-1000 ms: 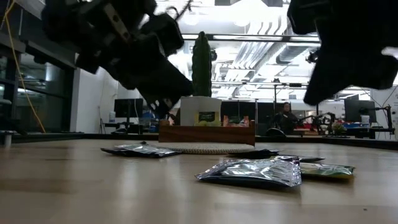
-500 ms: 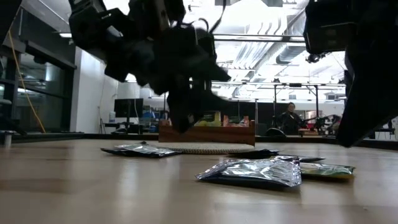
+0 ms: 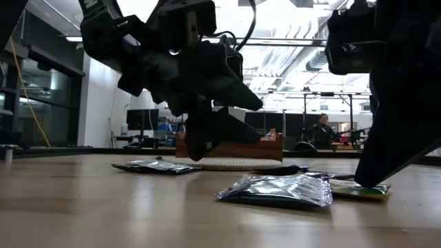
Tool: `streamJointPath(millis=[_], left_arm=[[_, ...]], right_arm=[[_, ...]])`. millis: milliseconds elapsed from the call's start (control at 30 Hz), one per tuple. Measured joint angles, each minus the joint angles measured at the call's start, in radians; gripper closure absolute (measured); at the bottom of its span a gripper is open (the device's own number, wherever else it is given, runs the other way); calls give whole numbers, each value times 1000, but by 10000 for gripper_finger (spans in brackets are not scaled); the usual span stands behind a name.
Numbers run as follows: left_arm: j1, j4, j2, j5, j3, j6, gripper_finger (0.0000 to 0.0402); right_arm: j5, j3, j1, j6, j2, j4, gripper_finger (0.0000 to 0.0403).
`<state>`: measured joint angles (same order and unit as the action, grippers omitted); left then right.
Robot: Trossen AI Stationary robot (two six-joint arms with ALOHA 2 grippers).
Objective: Pick & Place Tea
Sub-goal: Put the yellow tea bag into the middle compartment of the wooden organizer
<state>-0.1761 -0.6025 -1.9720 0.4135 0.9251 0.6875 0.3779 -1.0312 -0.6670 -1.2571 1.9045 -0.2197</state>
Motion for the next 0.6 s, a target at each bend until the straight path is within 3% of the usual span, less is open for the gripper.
streamJointPath(millis=[400, 600], left_arm=[[0, 16, -23, 17, 0, 67, 222], [0, 50, -21, -28, 2, 79, 222]], right_arm=[[-25, 0, 93, 95, 6, 40, 403], [-30, 1, 127, 118, 6, 53, 403]])
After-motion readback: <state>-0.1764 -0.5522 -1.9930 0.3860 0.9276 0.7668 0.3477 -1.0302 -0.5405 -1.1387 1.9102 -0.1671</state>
